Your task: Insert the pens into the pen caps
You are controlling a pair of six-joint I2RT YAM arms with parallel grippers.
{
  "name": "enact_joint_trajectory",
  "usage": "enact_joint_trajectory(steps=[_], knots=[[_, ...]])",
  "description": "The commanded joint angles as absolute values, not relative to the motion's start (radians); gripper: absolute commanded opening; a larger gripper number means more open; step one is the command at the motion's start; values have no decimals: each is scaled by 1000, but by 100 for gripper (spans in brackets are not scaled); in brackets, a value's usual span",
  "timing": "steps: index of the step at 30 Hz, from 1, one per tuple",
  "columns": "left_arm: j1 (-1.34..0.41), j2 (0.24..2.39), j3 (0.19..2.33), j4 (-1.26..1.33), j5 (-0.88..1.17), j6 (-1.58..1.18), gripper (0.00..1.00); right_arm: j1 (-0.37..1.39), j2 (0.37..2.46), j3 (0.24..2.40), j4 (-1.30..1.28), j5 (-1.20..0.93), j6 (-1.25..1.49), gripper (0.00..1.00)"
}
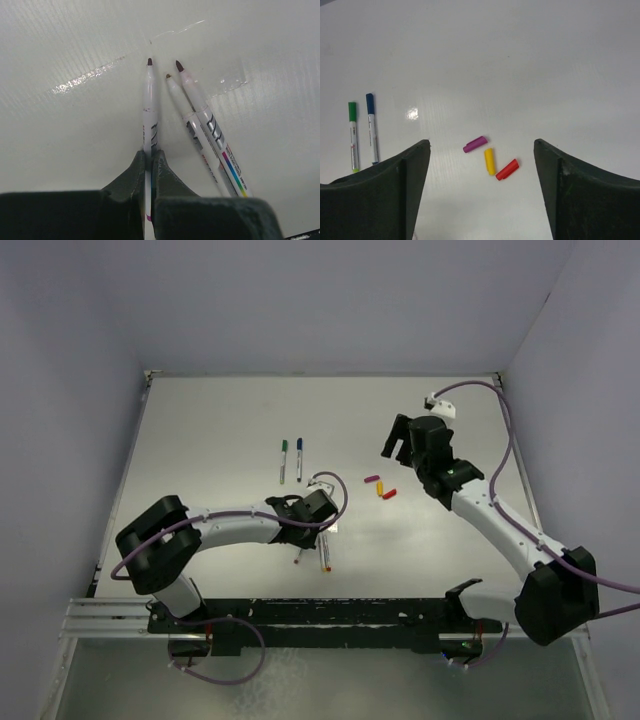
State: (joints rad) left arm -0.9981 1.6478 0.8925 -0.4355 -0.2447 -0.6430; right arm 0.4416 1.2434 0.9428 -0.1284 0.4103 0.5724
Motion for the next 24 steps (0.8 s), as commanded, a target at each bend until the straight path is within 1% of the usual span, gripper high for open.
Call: enact_joint_trajectory(steps=[1,2,3,4,5,7,9,10,13,17,24], knots=[[-1001,1728,839,-475,-216,-638,0,400,1268,997,-147,343,575,91],[-1000,1718,848,-477,-227,-631,0,397,1279,998,-148,338,574,94],[-999,1711,860,-482,-244,-623,0,397,1290,999,-149,334,571,95],[-999,1702,873,-488,-256,-616,0,397,1304,999,-149,326,569,94],[-998,1693,885,-491,-267,-607,0,396,1315,999,-152,322,568,88],[-997,1673,911,-497,-288,-589,0,396,1340,1034,-156,309,562,70],[-996,1651,936,-510,-313,-580,0,397,1363,1045,-163,292,562,62],[-993,1643,947,-516,-323,-577,0,397,1374,1049,-167,281,564,60],[-980,1612,966,-527,-340,-573,0,397,1402,1053,-172,244,575,60],[-953,1577,966,-518,-336,-564,0,396,1436,1057,-184,221,596,66],[-947,1502,964,-458,-356,-509,0,397,1510,1073,-213,132,637,67]])
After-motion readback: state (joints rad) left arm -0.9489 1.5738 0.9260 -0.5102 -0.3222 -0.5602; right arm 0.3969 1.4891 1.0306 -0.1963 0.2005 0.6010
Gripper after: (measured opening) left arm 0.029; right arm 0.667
